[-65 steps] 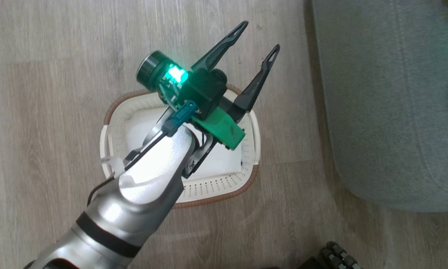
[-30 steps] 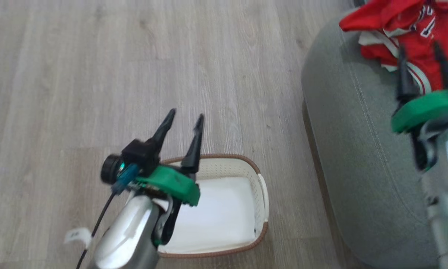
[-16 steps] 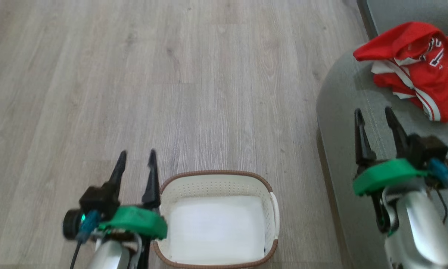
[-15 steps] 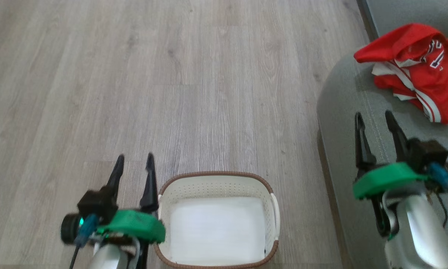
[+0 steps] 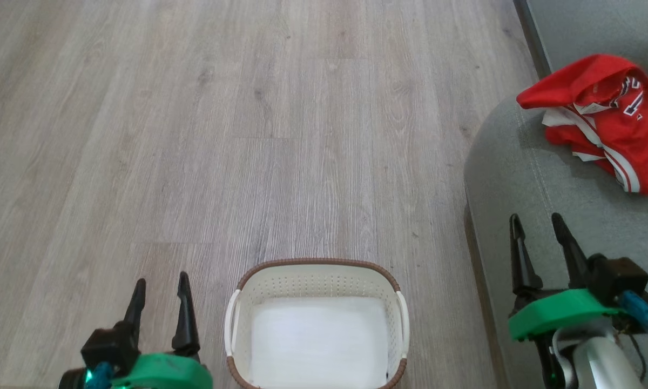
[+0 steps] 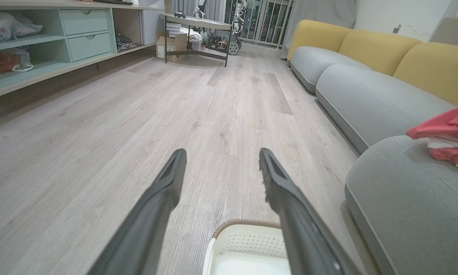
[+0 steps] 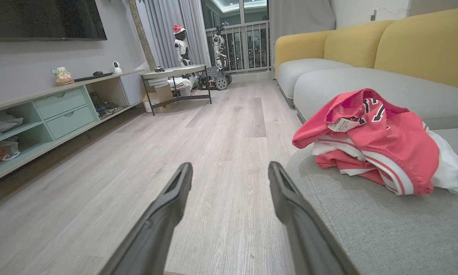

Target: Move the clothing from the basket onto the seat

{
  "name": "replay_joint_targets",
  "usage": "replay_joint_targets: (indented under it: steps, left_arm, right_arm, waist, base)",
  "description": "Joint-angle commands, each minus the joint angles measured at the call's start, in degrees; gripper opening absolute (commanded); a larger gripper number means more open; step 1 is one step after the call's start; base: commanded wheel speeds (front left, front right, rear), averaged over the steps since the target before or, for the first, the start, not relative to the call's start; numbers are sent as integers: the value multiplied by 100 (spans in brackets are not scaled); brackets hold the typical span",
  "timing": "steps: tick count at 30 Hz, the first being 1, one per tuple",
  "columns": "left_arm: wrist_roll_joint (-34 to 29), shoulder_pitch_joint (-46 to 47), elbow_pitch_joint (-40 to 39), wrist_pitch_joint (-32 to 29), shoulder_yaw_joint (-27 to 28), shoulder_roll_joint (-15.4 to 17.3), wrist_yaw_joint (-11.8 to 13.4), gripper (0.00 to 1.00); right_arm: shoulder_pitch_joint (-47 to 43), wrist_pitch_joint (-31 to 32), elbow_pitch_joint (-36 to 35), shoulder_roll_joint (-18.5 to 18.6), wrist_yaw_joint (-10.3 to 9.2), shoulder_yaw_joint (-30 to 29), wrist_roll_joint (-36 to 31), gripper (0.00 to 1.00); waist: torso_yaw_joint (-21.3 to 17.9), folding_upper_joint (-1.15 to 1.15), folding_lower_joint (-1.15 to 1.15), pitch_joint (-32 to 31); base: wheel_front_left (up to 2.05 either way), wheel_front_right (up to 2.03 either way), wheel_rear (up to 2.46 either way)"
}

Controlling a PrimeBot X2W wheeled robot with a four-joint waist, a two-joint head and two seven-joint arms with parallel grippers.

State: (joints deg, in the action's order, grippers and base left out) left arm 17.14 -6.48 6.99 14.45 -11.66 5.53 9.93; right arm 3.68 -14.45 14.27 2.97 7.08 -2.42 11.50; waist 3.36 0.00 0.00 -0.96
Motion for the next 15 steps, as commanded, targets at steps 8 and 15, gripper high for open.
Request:
replay_joint_targets:
  steps: [8,15]
  left_arm:
    - [-71,11,-328,55,351,-66,-153,100]
    - [-132,-27,-267,55,409,-110,-267,100]
  right_arm:
    - [-95,-54,-267,-9,41,180,-25,100]
    - [-144,-55,-289,-9,41,159,-16,100]
  waist:
    - [67,0,0,-52]
    - [69,0,0,-102]
  base:
    - [0,0,0]
    - [0,0,0]
